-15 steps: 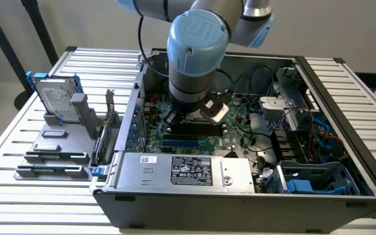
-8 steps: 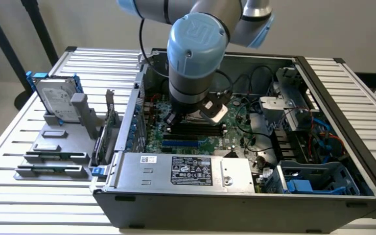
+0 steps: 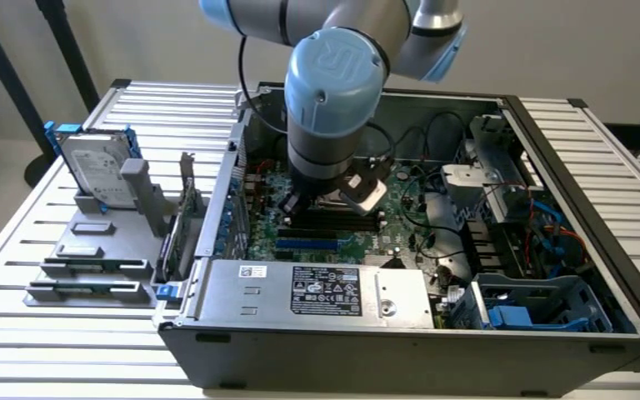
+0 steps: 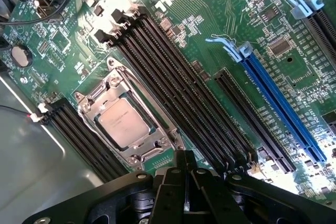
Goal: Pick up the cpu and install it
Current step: 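Install the first cpu locking lever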
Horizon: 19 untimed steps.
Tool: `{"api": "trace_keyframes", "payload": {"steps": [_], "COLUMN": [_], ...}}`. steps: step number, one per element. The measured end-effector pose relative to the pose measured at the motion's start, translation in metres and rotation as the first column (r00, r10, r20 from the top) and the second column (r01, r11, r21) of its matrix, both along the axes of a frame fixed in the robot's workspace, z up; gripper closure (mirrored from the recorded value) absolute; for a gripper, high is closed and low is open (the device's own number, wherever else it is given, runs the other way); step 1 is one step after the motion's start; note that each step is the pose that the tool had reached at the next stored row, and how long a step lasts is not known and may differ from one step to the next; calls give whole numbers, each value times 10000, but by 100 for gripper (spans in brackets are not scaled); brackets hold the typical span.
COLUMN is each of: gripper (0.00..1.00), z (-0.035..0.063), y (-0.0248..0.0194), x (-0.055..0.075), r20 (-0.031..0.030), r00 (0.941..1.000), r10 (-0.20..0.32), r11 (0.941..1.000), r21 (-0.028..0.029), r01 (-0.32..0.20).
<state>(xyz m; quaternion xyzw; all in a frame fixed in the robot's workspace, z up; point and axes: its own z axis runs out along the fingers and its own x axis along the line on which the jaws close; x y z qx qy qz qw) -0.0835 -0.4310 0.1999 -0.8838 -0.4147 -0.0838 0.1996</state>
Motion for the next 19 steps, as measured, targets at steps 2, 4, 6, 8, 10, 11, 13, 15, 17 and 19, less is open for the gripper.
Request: {"api": "trace_keyframes", "payload": {"steps": [2, 4, 6, 8, 10, 11, 13, 15, 17, 19], "gripper": [89, 89, 89, 89, 89, 89, 89, 89, 89, 89], "z": [-15, -30, -45, -59, -74, -82, -94, -104, -115, -126], "y": [4, 9, 15, 24, 31, 35, 41, 49, 59, 65], "x": [0, 0, 0, 0, 0, 0, 0, 0, 0, 0], "r20": [1, 1, 1, 1, 1, 1, 0, -1, 1, 2], "r00": [10000, 10000, 10000, 10000, 10000, 10000, 10000, 10000, 10000, 10000], "r10": [-1, -1, -1, -1, 0, 0, 0, 0, -2, -1], "r11": [10000, 10000, 10000, 10000, 10000, 10000, 10000, 10000, 10000, 10000], "r21": [-7, -12, -15, -19, -24, -26, -32, -37, -37, -45], "r01": [1, 1, 1, 1, 0, 0, 0, 0, 2, 1]}}
